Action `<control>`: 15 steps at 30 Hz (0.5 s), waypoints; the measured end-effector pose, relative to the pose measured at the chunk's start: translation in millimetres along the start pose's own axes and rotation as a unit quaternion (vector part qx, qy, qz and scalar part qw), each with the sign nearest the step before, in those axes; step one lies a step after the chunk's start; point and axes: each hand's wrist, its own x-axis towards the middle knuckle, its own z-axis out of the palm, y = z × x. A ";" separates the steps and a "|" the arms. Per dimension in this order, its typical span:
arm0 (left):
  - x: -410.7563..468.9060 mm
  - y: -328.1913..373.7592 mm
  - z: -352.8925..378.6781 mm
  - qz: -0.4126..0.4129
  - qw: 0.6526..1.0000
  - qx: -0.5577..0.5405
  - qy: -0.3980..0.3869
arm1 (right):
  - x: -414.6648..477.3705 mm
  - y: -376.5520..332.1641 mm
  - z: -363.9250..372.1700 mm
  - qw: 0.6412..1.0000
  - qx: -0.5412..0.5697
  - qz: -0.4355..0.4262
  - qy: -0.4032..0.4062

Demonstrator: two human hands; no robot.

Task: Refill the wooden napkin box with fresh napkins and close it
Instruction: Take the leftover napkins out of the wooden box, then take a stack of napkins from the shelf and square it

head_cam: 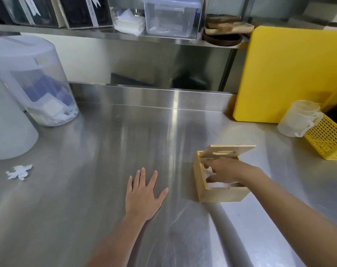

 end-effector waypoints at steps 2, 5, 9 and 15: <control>1.2 1.0 -7.3 -0.011 0.999 -0.020 -0.022 | -10.0 -10.2 -12.2 1.000 0.003 -0.021 0.016; 10.7 0.3 -29.6 -0.029 0.994 -0.101 -0.028 | -18.8 -28.2 -30.2 0.999 -0.014 -0.037 0.031; 35.4 -9.9 -73.4 -0.031 0.977 -0.208 -0.023 | -19.9 -58.9 -57.3 0.997 0.036 -0.074 0.002; 86.5 -39.2 -153.2 0.001 0.910 -0.413 -0.024 | 7.8 -103.9 -109.0 0.987 0.082 -0.132 0.026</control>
